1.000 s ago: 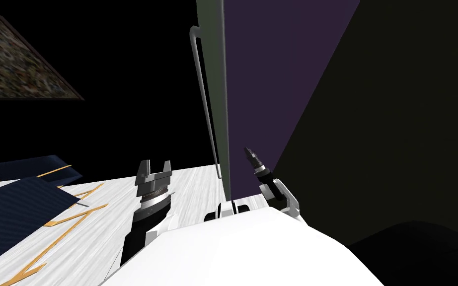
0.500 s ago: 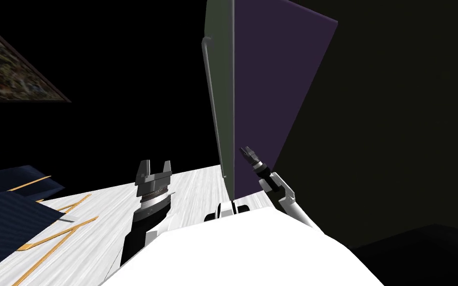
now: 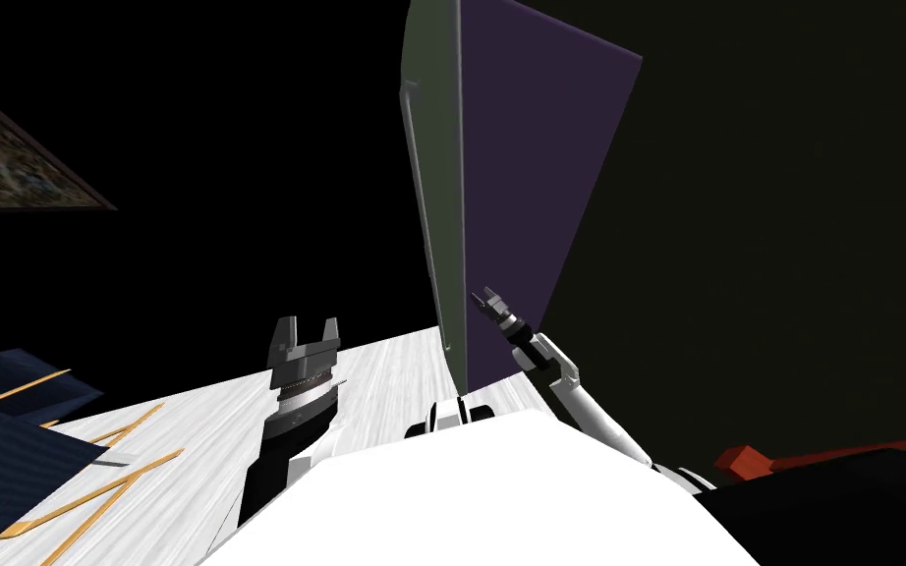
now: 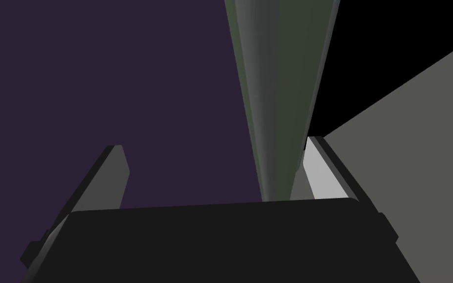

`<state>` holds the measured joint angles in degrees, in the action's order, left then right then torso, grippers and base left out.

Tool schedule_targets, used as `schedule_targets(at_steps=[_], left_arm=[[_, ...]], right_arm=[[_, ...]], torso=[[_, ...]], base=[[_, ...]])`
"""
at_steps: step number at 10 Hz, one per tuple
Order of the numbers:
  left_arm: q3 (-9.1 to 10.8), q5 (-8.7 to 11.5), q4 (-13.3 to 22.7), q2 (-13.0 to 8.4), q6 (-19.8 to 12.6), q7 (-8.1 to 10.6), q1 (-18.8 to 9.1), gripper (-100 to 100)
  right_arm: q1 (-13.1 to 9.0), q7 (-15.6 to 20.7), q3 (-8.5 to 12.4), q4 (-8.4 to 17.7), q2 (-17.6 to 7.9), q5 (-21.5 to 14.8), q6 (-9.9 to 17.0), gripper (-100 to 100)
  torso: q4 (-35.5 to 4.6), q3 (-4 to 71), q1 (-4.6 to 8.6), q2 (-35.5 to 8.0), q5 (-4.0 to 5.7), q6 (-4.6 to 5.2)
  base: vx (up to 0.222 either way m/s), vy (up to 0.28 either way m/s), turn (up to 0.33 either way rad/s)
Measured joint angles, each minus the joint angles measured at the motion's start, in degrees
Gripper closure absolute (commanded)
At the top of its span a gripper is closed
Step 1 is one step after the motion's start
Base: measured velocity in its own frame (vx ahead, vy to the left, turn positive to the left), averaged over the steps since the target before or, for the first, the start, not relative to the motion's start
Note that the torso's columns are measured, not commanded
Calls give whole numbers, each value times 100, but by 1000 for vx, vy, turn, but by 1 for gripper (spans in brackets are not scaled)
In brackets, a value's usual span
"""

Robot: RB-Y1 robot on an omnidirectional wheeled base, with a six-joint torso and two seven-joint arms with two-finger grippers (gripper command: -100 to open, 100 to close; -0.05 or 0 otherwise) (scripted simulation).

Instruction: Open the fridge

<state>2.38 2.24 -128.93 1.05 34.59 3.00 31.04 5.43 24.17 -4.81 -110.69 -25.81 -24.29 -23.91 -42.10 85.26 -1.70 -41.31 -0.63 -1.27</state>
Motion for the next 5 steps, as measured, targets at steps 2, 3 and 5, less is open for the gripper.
schedule_targets(at_steps=[2, 3, 5], left_arm=[[0, 0, 0, 0, 0, 0, 0, 0], [1, 0, 0, 0, 0, 0, 1, 0], [0, 0, 0, 0, 0, 0, 0, 0]], right_arm=[[-176, 168, -1, 183, -172, -147, -56, -100], [-288, 247, -10, 291, -308, -240, -59, -100], [-486, 373, -15, 466, -522, -384, -55, -100]], torso=[[5, 13, 2, 20, -1, -16], [2, 17, -5, 23, -4, -25], [0, 18, -48, 25, -19, -41]], base=[[-3, 104, -75], [-19, 93, -58], [-20, 112, -75]])
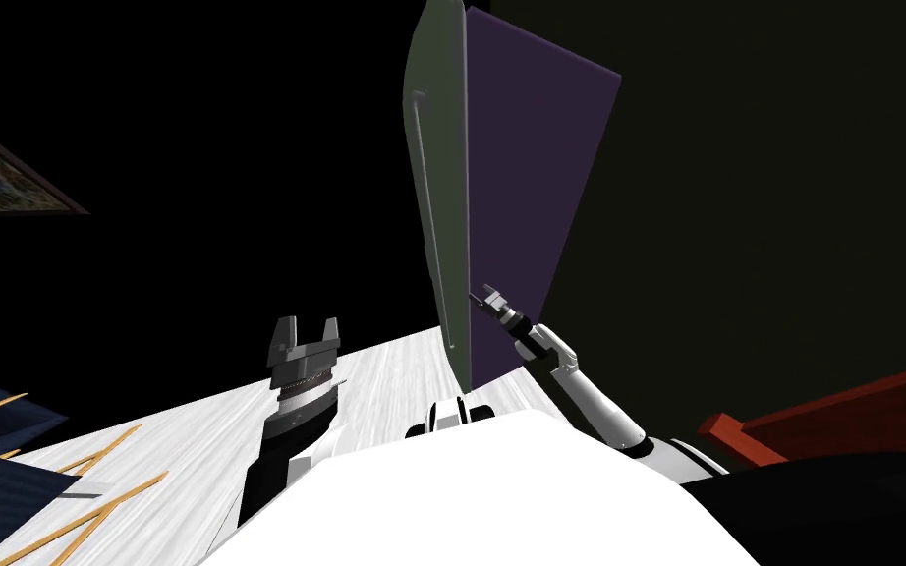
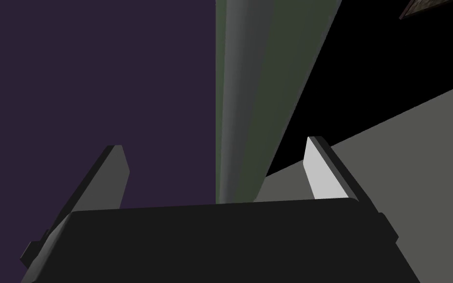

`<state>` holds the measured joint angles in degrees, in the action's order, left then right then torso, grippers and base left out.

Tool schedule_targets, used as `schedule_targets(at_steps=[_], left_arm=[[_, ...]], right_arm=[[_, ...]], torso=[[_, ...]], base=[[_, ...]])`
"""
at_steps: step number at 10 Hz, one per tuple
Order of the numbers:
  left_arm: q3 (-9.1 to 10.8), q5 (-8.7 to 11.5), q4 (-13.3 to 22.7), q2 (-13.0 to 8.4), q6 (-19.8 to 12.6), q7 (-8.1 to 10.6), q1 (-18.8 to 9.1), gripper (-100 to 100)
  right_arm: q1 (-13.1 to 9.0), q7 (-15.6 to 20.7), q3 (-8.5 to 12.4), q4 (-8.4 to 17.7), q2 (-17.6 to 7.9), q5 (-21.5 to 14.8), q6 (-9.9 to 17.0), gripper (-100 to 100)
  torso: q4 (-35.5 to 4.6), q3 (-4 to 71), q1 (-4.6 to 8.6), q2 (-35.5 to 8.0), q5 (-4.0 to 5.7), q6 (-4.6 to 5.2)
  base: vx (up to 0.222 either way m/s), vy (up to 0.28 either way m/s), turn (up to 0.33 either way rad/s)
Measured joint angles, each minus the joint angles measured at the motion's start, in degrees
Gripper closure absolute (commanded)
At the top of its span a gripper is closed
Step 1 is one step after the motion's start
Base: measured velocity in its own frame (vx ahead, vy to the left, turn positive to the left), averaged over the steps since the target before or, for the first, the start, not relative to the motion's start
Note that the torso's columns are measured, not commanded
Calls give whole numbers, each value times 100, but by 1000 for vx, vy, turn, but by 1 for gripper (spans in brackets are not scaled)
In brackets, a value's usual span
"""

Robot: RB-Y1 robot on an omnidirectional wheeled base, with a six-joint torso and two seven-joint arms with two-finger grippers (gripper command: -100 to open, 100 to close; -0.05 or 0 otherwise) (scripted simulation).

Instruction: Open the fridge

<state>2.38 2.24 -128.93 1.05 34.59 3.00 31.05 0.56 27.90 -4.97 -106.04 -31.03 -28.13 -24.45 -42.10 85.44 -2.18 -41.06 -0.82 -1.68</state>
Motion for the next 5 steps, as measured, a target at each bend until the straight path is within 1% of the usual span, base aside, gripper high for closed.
schedule_targets(at_steps=[1, 2, 3, 4, 5], left_arm=[[0, 0, 0, 0, 0, 0, 0, 0], [0, 0, 0, 0, 0, 0, 0, 0], [0, 0, 0, 0, 0, 0, 0, 0], [1, 0, 0, -1, 0, 0, 0, 0], [0, 0, 0, -1, 0, 0, 0, 0]], right_arm=[[-81, 61, -22, 32, -78, -60, 21, -100], [-187, 173, -32, 153, -175, -165, 0, -100], [-300, 255, -39, 284, -226, -221, -28, -100], [-303, 252, -31, 262, -290, -228, -9, -100], [-408, 314, -56, 383, -403, -313, -33, -100]], torso=[[-4, 2, 8, 1, -2, -7], [3, 0, -1, 0, 0, -8], [2, 7, -15, 11, -7, -26], [-3, 11, -10, 13, -10, -34], [-5, 17, -19, 21, -14, -29]], base=[[-26, 102, -88], [-5, 121, -70], [-4, 53, 19], [-6, 69, -77], [-5, 94, -75]])
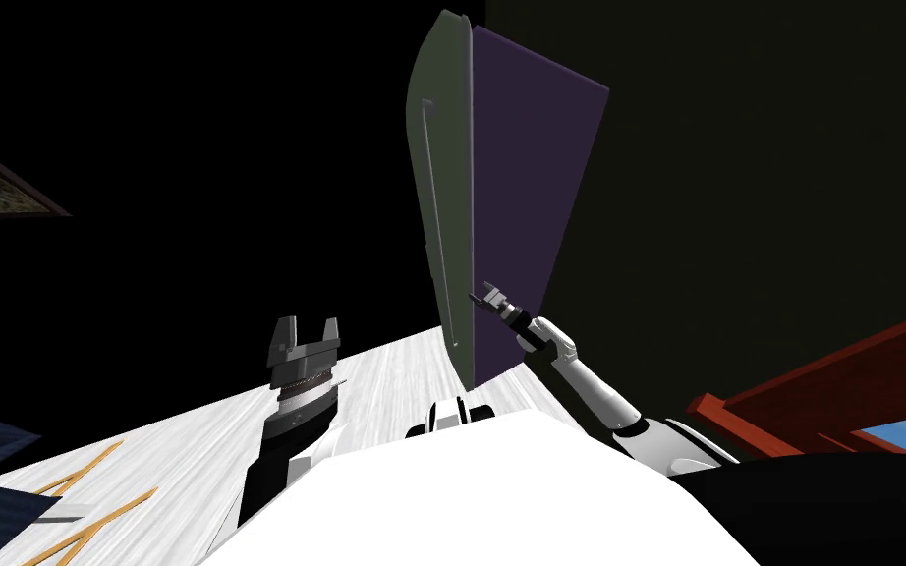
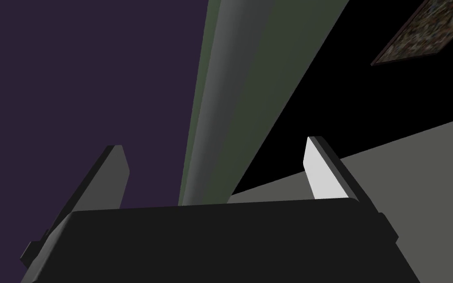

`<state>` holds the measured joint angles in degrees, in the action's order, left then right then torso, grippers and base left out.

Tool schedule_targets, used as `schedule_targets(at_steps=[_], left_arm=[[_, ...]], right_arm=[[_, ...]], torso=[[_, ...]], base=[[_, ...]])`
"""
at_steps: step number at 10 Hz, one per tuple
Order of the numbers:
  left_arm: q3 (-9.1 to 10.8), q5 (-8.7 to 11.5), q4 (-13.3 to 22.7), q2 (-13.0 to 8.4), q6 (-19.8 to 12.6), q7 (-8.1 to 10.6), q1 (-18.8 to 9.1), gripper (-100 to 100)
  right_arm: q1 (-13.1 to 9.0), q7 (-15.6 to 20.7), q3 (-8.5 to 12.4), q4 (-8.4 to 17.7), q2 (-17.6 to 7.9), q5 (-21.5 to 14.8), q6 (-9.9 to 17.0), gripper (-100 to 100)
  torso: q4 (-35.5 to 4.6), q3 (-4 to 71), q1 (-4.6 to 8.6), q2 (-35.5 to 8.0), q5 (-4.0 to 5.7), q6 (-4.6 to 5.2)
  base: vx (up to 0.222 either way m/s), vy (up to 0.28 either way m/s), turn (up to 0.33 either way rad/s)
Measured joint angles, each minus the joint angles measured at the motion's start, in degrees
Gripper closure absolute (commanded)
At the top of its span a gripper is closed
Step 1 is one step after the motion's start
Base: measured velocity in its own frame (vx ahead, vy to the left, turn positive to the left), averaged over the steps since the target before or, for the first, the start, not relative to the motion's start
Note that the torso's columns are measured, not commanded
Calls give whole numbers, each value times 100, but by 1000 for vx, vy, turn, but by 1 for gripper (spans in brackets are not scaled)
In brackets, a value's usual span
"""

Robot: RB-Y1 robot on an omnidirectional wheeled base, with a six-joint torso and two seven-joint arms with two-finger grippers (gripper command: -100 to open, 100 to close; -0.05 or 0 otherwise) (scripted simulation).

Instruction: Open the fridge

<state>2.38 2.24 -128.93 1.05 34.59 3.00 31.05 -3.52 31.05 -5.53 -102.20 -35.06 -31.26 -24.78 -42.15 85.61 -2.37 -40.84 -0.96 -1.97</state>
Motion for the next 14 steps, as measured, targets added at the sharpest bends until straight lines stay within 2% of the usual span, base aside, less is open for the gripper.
schedule_targets(at_steps=[1, 3, 4, 7, 8, 9, 10, 11, 13, 14], left_arm=[[0, 0, 0, 0, 0, 0, 0, 0], [1, 0, 0, -1, 0, 0, 0, 0], [1, 0, 0, -1, 0, 0, 0, 0], [1, 0, 0, -1, 0, 0, 0, 0], [1, 0, 0, -1, 0, 0, 0, 0], [1, 0, 0, -1, 0, 0, 0, 0], [0, 0, -1, 0, 0, 0, 1, 0], [0, 0, -1, 0, 0, 0, 1, 0], [0, 0, 0, 0, 0, 0, 1, 0], [0, 0, 0, -1, 0, 0, 0, 0]], right_arm=[[-50, 46, 0, 37, -87, -47, 9, -100], [-130, 101, 18, 180, -82, -60, -63, -100], [-159, 81, -17, 162, -97, -73, -12, -100], [-93, 131, 28, 145, -59, -68, -78, -100], [-69, 93, 3, 48, -103, -74, 0, -100], [-93, 79, -15, 68, -97, -74, 9, -100], [-24, 91, 23, 16, -209, -125, 24, -100], [35, 123, 74, -5, -306, -179, 25, -100], [117, 132, 131, -94, -543, -276, 51, -100], [96, 151, 137, -55, -567, -305, 31, -100]], torso=[[-5, -1, -12, -3, -6, -7], [-4, 1, -8, 0, -6, -25], [-8, 1, -17, 0, -11, -26], [3, -2, -15, -2, -4, -19], [-4, -1, -22, -2, -10, -20], [-5, 1, -17, -1, -10, -14], [-9, -17, 38, -25, 10, 64], [-16, -30, 93, -42, 31, 83], [-44, -25, 114, -44, 23, 75], [-46, -20, 110, -38, 18, 61]], base=[[-5, 42, -21], [-16, -4, 12], [4, -6, -31], [9, 2, 18], [-2, -8, -30], [2, 12, -231], [27, 67, -209], [47, 84, -129], [33, 73, -69], [2, 8, -6]])
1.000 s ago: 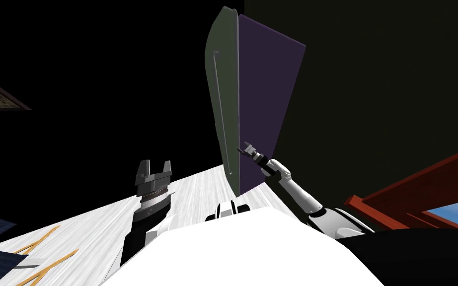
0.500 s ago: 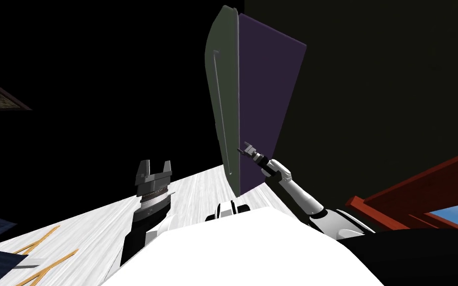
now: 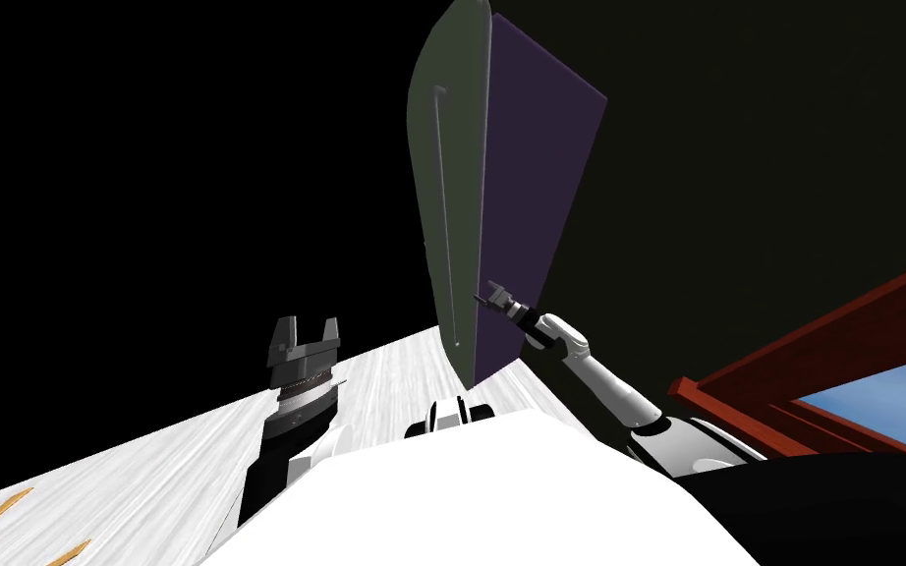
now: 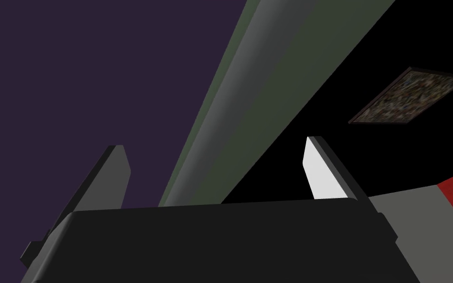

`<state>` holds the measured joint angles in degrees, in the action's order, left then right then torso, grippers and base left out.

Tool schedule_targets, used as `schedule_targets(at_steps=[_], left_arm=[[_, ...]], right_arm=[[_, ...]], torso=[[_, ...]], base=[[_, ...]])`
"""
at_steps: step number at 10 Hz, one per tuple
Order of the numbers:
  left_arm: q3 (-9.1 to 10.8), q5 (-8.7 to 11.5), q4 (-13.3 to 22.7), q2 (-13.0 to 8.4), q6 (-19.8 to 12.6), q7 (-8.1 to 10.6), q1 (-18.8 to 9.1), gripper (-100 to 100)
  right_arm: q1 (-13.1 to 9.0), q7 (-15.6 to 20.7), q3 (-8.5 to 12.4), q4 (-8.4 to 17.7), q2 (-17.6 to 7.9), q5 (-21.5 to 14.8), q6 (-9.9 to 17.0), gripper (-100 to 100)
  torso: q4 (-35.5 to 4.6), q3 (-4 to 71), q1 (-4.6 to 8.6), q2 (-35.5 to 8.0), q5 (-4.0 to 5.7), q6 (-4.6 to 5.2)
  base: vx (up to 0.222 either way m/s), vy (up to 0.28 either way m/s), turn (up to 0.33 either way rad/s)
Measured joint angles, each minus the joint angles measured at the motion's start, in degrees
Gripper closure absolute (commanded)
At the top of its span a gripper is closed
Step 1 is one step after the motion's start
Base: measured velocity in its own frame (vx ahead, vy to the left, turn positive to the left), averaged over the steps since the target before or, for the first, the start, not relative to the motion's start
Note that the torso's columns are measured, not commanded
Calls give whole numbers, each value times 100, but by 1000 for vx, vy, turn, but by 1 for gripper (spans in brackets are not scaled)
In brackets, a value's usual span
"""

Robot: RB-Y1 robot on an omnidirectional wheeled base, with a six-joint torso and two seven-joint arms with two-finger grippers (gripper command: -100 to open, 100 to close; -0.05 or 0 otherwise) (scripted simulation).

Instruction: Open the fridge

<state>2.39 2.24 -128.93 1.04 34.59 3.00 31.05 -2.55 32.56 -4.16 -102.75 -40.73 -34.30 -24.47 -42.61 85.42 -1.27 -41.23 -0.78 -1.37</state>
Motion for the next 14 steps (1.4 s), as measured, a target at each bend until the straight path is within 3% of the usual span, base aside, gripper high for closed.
schedule_targets(at_steps=[4, 5, 13, 14], left_arm=[[0, 0, 0, 0, 0, 0, 1, 0], [0, 0, 0, 0, 0, 0, 1, 0], [0, 0, 0, -1, 0, 0, 0, 0], [0, 0, -1, 1, 0, 0, 1, 0]], right_arm=[[-54, 55, 8, -14, -149, -122, 10, -100], [55, 60, 64, -133, -220, -132, 24, -100], [71, 64, 105, -120, -251, -124, -23, -100], [112, 79, 119, -155, -367, -195, -27, -100]], torso=[[-7, 5, -20, 5, -11, 6], [-12, -1, -14, -4, -11, 11], [-12, 0, -18, -4, -13, 7], [0, -17, 1, -25, 4, 58]], base=[[29, 32, -59], [5, 8, -7], [0, 6, -20], [16, 101, -181]])
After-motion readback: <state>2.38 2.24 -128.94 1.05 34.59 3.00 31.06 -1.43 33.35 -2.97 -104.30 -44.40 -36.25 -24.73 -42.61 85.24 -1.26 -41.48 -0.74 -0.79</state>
